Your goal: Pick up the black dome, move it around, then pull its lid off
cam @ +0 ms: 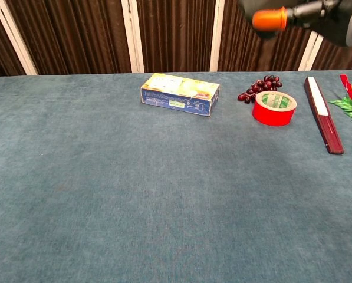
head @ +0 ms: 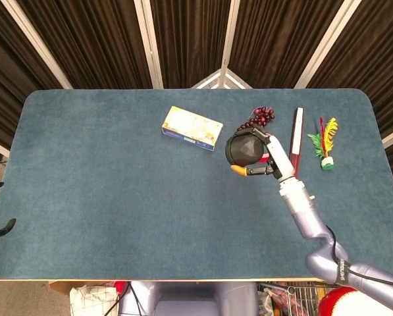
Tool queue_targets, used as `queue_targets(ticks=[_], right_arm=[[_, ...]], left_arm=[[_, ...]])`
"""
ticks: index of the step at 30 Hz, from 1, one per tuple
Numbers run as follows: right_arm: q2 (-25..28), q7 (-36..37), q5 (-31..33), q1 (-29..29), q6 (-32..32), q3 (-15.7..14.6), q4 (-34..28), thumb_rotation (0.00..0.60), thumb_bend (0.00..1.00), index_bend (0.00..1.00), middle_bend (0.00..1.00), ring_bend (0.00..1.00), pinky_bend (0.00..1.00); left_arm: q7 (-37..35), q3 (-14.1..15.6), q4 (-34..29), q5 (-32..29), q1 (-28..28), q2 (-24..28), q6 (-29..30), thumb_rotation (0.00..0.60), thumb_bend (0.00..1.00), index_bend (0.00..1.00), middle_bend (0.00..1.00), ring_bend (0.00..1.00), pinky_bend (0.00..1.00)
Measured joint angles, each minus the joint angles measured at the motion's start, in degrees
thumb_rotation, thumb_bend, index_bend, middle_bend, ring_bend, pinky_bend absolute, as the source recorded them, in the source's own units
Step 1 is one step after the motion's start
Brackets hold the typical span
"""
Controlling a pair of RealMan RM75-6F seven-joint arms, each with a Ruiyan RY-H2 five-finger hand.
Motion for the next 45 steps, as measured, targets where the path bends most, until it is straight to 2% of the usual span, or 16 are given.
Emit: queue_targets(ticks=[3,6,9,12,14,17,23,27,30,33,35,38,41,45], right_arm=[[-2.3,-16.3,-1.9,0.3,4.6,-1.5,4.7,0.600,0.26,0.46,0.61,0.27,0.00],[-4.5,-29.2,-4.0,0.7,9.1,-3.4,10.2,0.600,0.26,0.46,0.61,0.27,0.00],[-6.5,-36.9,-5.8,1.1,12.8,-5.8,15.8,0.600,0.26,0.46,0.61,0.27,0.00],[-7.1,-38.9,-5.3,1.1,13.6,-6.4,17.9,0.600,0.26,0.46,0.61,0.27,0.00],[-6.8,-37.3,-4.0,1.0,12.3,-6.5,16.4,0.600,0.26,0.46,0.61,0.27,0.00],[-5.5,-30.3,-1.3,0.9,8.7,-6.5,11.3,0.600,0.26,0.46,0.61,0.27,0.00],[0.0,-7.4,4.7,0.8,-0.7,-5.4,-2.1,0.600,0.27,0.46,0.61,0.27,0.00],[6.2,7.6,10.5,0.7,-8.6,-3.1,-11.6,0.600,0.27,0.46,0.62,0.27,0.00],[11.7,13.5,15.4,0.5,-13.8,-1.4,-17.3,0.600,0.27,0.46,0.62,0.27,0.00],[14.4,13.6,16.9,0.4,-14.7,-1.1,-19.0,0.600,0.27,0.48,0.62,0.27,0.00],[14.5,11.0,16.9,0.3,-13.5,-1.4,-19.2,0.600,0.28,0.48,0.62,0.27,0.00],[13.7,2.4,16.1,0.3,-9.3,-2.4,-18.7,0.600,0.28,0.48,0.62,0.27,0.00],[11.5,-10.6,13.7,0.4,-3.1,-4.0,-16.3,0.600,0.28,0.48,0.62,0.27,0.00],[6.4,-31.8,8.4,0.7,7.0,-6.7,-9.1,0.600,0.28,0.48,0.62,0.27,0.00]], left_arm=[[0.1,0.0,0.0,0.0,0.0,0.0,0.0,0.600,0.31,0.20,0.00,0.00,0.09],[0.2,0.1,-0.1,0.1,0.0,-0.1,0.0,0.600,0.31,0.20,0.00,0.00,0.09],[0.4,0.1,-0.1,0.1,0.0,-0.1,0.0,0.600,0.31,0.20,0.00,0.00,0.09],[0.5,0.2,-0.2,0.2,0.0,-0.1,0.1,0.600,0.31,0.20,0.00,0.00,0.09],[0.6,0.2,-0.2,0.1,0.0,-0.1,0.1,0.600,0.31,0.20,0.00,0.00,0.09],[0.6,0.2,-0.2,0.1,0.0,-0.2,0.0,0.600,0.31,0.20,0.00,0.00,0.09],[0.5,0.2,-0.2,0.1,0.0,-0.1,0.1,0.600,0.31,0.20,0.00,0.00,0.09],[0.1,0.1,-0.2,0.1,0.1,0.1,0.1,0.600,0.31,0.20,0.00,0.00,0.09],[-0.1,0.1,-0.2,0.1,0.1,0.2,0.0,0.600,0.31,0.20,0.00,0.00,0.09],[-0.1,0.1,-0.2,0.1,0.1,0.2,0.0,0.600,0.31,0.20,0.00,0.00,0.09],[0.0,0.1,-0.3,0.1,0.1,0.2,0.0,0.600,0.31,0.20,0.00,0.00,0.09],[0.2,0.3,-0.4,0.4,0.1,0.1,0.1,0.600,0.31,0.20,0.00,0.00,0.09],[0.3,0.4,-0.5,0.5,0.2,0.1,0.3,0.600,0.31,0.20,0.00,0.00,0.09],[0.3,0.3,-0.6,0.5,0.3,0.1,0.5,0.600,0.31,0.20,0.00,0.00,0.09]])
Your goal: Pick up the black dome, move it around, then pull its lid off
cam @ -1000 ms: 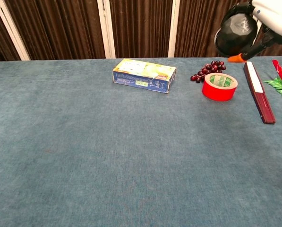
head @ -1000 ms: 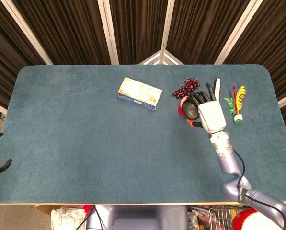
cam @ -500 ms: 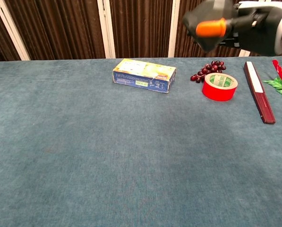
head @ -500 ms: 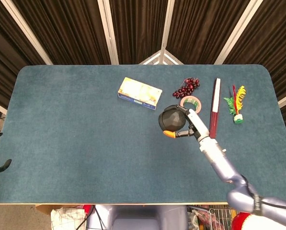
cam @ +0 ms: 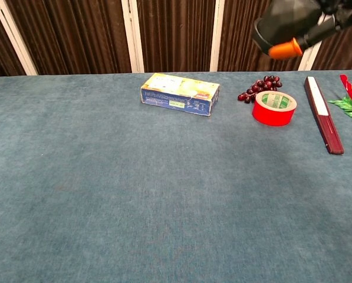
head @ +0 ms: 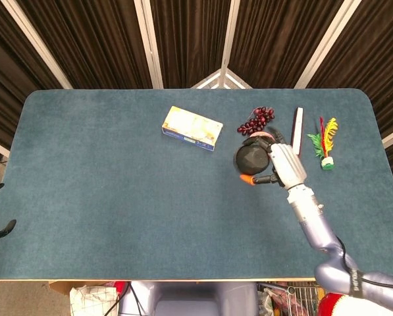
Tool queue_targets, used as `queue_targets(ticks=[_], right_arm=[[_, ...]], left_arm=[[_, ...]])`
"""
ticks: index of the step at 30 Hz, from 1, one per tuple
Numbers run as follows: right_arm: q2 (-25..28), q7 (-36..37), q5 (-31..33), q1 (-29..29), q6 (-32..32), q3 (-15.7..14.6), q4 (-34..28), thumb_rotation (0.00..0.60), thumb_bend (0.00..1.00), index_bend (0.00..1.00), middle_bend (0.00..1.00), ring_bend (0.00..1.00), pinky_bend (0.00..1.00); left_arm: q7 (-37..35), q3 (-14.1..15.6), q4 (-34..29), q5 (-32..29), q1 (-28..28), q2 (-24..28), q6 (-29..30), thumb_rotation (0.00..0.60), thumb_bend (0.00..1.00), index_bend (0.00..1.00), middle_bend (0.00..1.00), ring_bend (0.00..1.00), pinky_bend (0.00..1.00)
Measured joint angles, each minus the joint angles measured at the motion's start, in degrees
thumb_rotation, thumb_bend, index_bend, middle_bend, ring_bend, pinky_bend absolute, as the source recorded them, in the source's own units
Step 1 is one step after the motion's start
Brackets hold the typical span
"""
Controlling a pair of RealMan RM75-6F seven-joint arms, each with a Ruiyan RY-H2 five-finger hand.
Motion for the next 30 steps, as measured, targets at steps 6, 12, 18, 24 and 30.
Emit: queue_targets(ticks=[6,12,18,24,30], right_arm=[[-6.5,-17.0,-5.6,0.1,9.7,-3.0,14.0,0.600,0.28,0.50,0.63,0.27,0.00],[-5.3,-11.2,-1.7,-0.4,5.4,-2.0,11.0,0.600,0.28,0.51,0.63,0.28,0.00],[-2.3,14.3,0.6,-0.9,-0.6,-0.8,2.9,0.600,0.29,0.52,0.64,0.28,0.00],[-3.1,31.2,-0.4,-1.0,1.8,-0.7,3.2,0.600,0.29,0.53,0.65,0.29,0.00],[-4.1,25.6,2.5,-1.5,1.8,-0.1,0.9,0.600,0.29,0.53,0.65,0.29,0.00]], left_arm=[[0.1,-0.1,0.1,-0.3,-0.1,0.0,-0.2,0.600,0.31,0.20,0.00,0.00,0.09],[0.4,-0.1,0.1,-0.3,-0.1,-0.1,-0.2,0.600,0.31,0.20,0.00,0.00,0.09],[0.4,0.0,0.0,-0.2,-0.1,-0.1,-0.2,0.600,0.31,0.20,0.00,0.00,0.09],[0.5,0.1,0.0,-0.1,-0.1,-0.1,-0.2,0.600,0.31,0.20,0.00,0.00,0.09],[0.9,0.1,0.0,-0.1,-0.1,-0.2,-0.3,0.600,0.31,0.20,0.00,0.00,0.09]])
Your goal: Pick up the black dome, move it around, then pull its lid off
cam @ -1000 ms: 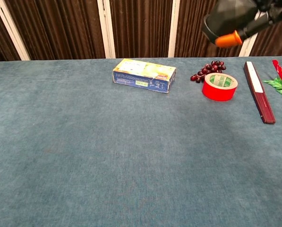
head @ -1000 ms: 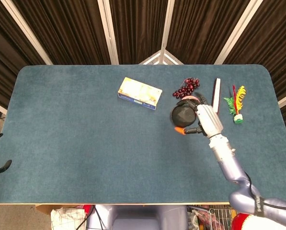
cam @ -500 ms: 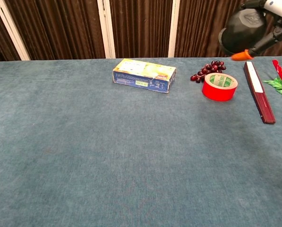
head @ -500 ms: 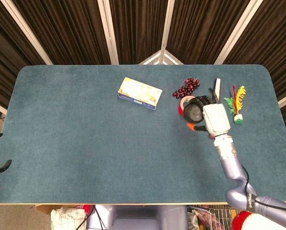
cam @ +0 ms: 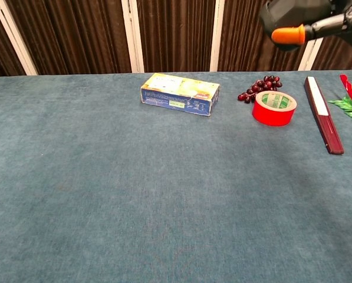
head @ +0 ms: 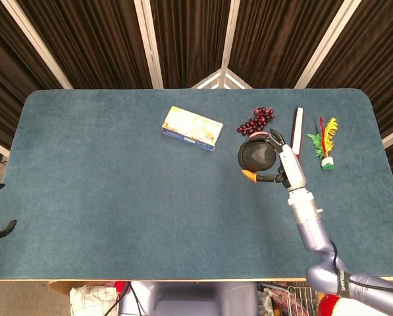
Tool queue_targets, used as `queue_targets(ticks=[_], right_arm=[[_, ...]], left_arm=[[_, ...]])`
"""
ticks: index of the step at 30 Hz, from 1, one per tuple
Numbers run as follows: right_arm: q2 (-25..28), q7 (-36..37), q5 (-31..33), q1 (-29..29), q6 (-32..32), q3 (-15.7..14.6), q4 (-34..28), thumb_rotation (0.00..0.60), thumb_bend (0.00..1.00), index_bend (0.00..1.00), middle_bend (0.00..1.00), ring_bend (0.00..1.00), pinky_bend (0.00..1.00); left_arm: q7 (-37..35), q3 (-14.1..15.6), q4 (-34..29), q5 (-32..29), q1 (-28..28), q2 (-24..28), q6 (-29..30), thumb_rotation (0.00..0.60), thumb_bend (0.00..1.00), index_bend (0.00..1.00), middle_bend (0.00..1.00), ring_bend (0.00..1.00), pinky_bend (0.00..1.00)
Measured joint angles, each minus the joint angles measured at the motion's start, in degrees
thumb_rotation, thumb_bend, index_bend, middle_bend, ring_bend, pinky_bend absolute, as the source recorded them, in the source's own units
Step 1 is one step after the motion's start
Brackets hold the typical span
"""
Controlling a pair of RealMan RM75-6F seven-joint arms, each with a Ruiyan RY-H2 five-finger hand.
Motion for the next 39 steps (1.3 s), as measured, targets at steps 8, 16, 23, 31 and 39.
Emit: queue_targets(ticks=[8,16,23,31,39], right_arm=[[3.1,-10.4,4.0,-0.1,-10.3,0.1,-4.1,0.600,0.29,0.53,0.65,0.29,0.00],[1.1,-15.2,3.4,0.8,-10.9,-2.6,-1.7,0.600,0.29,0.53,0.65,0.29,0.00],[-2.3,-25.2,0.4,2.1,-7.4,-5.9,4.0,0.600,0.29,0.53,0.65,0.29,0.00],[-6.3,-28.8,-2.8,2.7,-4.8,-8.3,11.4,0.600,0.29,0.53,0.65,0.29,0.00],[-7.8,-29.7,-2.5,3.6,-9.1,-10.7,14.3,0.600,0.29,0.53,0.65,0.29,0.00]], left_arm=[[0.0,-0.1,0.0,-0.2,0.0,0.0,0.0,0.600,0.31,0.20,0.00,0.00,0.09],[0.0,0.0,0.0,-0.1,0.0,0.0,0.0,0.600,0.31,0.20,0.00,0.00,0.09],[0.1,-0.1,0.1,-0.2,0.0,0.0,-0.1,0.600,0.31,0.20,0.00,0.00,0.09],[0.1,-0.2,0.1,-0.4,-0.1,0.0,-0.2,0.600,0.31,0.20,0.00,0.00,0.09],[0.4,-0.2,0.2,-0.5,-0.2,-0.1,-0.3,0.600,0.31,0.20,0.00,0.00,0.09]])
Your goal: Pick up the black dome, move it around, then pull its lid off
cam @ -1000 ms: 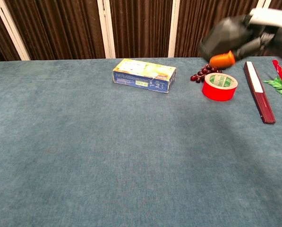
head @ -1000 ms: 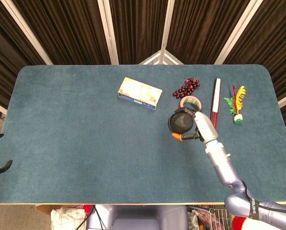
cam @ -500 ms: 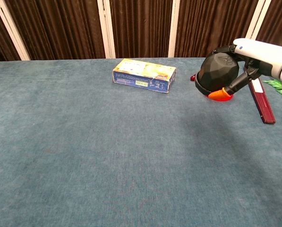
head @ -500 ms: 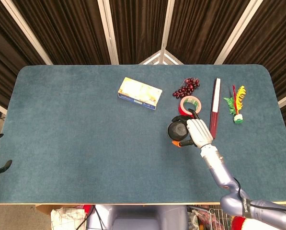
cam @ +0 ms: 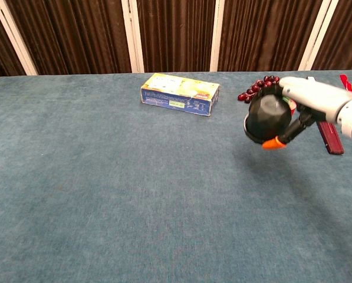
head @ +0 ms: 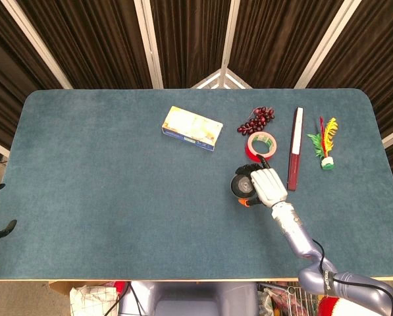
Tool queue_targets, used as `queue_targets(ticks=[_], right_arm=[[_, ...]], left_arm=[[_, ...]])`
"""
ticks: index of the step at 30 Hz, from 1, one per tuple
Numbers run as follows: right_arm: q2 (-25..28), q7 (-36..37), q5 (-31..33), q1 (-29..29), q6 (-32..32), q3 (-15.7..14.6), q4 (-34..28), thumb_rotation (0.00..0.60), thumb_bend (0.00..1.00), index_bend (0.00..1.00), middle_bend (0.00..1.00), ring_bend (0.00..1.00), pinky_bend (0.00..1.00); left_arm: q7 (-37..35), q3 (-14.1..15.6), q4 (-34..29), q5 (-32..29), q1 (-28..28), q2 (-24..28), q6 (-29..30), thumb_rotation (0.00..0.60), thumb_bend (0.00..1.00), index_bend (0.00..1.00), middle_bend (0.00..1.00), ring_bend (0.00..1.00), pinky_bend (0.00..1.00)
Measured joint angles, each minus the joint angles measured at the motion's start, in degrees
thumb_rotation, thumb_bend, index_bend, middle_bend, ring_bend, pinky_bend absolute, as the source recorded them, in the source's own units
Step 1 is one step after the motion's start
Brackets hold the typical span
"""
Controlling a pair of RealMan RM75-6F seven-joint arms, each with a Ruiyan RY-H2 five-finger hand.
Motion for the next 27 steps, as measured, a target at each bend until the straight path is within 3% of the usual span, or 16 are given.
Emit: queue_targets(ticks=[9,27], right_arm=[[-0.2,1.0,1.9,1.0,-4.5,-0.8,0.6,0.600,0.29,0.53,0.65,0.28,0.00],[-1.9,0.5,3.2,1.3,-6.1,-1.3,1.5,0.600,0.29,0.50,0.61,0.23,0.00]], left_arm=[[0.1,0.0,0.1,0.0,0.0,-0.1,0.0,0.600,0.31,0.20,0.00,0.00,0.09],[0.2,0.0,0.1,0.0,0.0,-0.1,0.0,0.600,0.31,0.20,0.00,0.00,0.09]])
